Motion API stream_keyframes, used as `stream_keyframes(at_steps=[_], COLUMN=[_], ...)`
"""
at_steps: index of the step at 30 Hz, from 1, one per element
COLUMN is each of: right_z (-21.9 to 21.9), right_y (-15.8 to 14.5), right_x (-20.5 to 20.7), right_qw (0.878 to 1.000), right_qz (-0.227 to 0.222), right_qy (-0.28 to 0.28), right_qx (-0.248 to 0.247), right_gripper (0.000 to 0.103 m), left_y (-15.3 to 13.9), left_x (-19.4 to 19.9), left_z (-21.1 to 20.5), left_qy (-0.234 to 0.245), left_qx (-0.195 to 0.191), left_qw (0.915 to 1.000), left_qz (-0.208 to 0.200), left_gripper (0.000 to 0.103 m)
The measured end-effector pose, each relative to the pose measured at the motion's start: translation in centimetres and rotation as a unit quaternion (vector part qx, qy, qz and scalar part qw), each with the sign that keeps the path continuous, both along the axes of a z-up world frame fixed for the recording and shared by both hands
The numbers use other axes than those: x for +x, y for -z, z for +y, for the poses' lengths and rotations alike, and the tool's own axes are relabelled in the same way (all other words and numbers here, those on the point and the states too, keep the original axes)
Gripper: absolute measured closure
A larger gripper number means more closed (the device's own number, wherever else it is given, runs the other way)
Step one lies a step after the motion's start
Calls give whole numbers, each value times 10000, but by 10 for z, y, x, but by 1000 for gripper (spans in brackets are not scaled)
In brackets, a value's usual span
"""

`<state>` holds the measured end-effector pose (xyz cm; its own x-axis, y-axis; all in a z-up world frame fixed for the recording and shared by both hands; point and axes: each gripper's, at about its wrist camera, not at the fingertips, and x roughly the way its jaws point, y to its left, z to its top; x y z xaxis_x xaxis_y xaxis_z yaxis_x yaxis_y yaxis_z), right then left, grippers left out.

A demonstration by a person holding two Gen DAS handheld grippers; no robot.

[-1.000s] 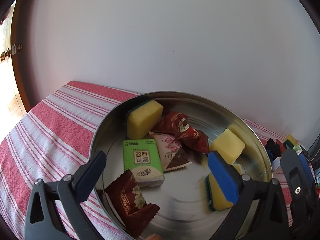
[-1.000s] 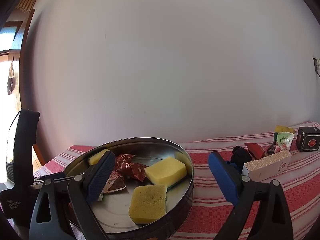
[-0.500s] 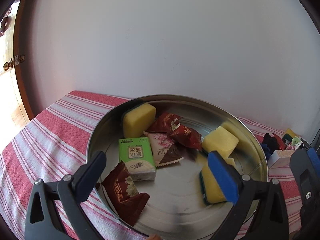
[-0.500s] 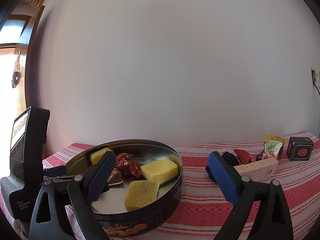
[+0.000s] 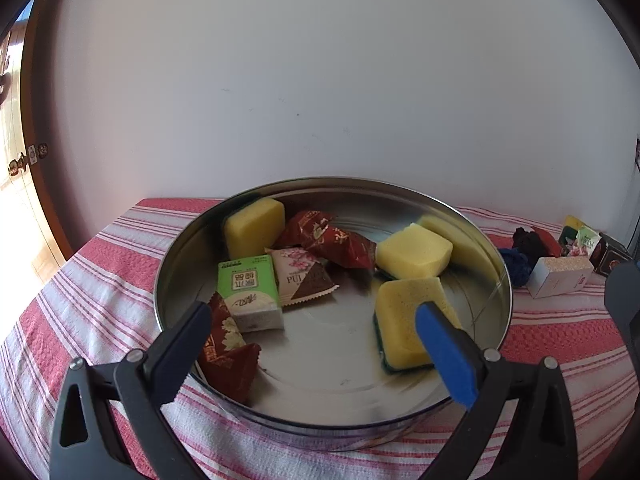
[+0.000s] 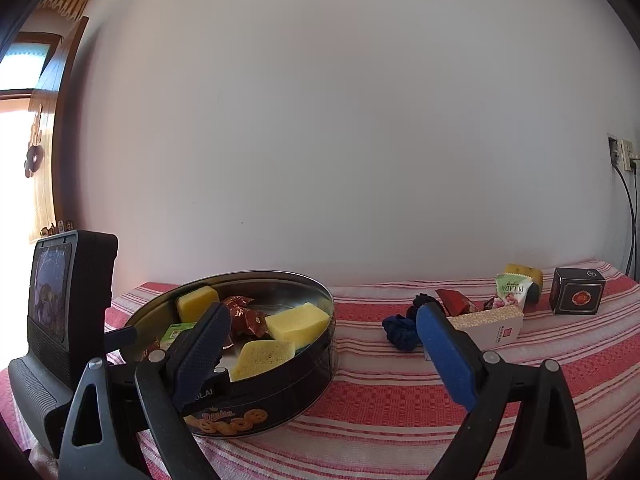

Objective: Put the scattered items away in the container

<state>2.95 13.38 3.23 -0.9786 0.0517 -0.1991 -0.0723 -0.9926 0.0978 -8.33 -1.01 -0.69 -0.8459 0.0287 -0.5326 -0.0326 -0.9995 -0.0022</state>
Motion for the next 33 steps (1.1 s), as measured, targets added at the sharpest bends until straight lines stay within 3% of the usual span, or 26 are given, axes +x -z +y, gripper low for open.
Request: stream_keyframes(at_steps=[5,12,20,33], right_z=[7,22,38,72], right_y=[-1,-3,-3,-3], right_x=[11,28,44,61], right_qw=[10000,9998,9994,9976], right_qz=[-27,9,5,-93], right_qy=[75,203,337,683], right_qx=[29,16,-8,-64], right_gripper=[7,7,7,7], left_y=[0,-4,-3,-2], left_x=[8,23,27,45], left_z=[5,21,39,79], left_qy=[77,206,436,963], left_qx=[130,-17,-119,-570], left_qw=[9999,9996,9990,9937], left_qz=[37,175,26,-49], left_gripper=[0,0,0,0])
